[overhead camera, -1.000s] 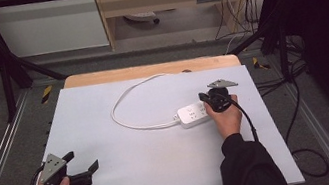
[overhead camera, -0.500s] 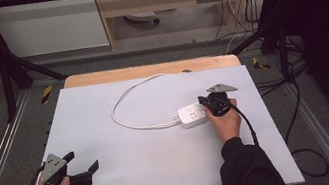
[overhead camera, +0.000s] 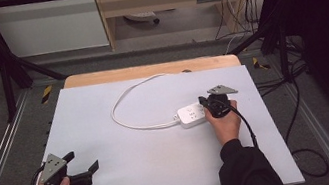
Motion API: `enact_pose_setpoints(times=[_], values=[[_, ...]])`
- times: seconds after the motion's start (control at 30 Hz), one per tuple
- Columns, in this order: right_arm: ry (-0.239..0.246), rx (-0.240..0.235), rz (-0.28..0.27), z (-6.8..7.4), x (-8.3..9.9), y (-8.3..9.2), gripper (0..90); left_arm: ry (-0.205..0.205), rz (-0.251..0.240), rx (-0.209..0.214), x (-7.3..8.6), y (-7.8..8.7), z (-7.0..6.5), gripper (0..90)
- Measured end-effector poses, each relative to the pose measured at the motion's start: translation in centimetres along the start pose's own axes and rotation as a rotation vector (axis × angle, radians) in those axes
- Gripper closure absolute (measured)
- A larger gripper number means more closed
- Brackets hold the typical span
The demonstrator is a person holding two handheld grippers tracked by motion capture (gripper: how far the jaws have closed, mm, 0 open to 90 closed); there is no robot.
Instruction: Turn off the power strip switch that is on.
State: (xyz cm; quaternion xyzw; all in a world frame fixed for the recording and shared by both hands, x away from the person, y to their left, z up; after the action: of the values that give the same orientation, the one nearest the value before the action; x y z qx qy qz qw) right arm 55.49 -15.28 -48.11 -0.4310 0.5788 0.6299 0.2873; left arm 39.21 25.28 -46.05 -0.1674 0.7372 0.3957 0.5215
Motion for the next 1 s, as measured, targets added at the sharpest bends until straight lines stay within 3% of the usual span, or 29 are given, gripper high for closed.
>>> enact_pose_setpoints(times=[0.27, 0.57, 1.0], values=[[-0.036, -0.007, 0.007, -0.20, 0.70, -0.21, 90.0, -0.001, 0.000, 0.000, 0.00, 0.01, -0.01, 5.7], [-0.018, 0.020, -0.017, -0.04, 0.54, -0.12, 90.0, -0.001, 0.002, -0.002, 0.03, 0.02, 0.02, 5.8], [-0.005, 0.024, 0.007, 0.04, 0.87, -0.44, 90.0, -0.008, 0.002, 0.001, -0.03, 0.07, -0.05, 5.8]])
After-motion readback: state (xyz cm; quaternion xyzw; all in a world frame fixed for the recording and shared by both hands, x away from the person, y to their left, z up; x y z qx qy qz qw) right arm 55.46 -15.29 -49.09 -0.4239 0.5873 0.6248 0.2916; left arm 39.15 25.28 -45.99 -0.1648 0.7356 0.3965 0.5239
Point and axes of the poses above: each handheld gripper's, and its own axes: y roughly backward along the jaws, x roughly out of its underside, z roughly to its left, the point moved 10 cm from there along -y, roughly forward along the jaws, and after that the axes turned 12 degrees about x, right-handed, at the moved point
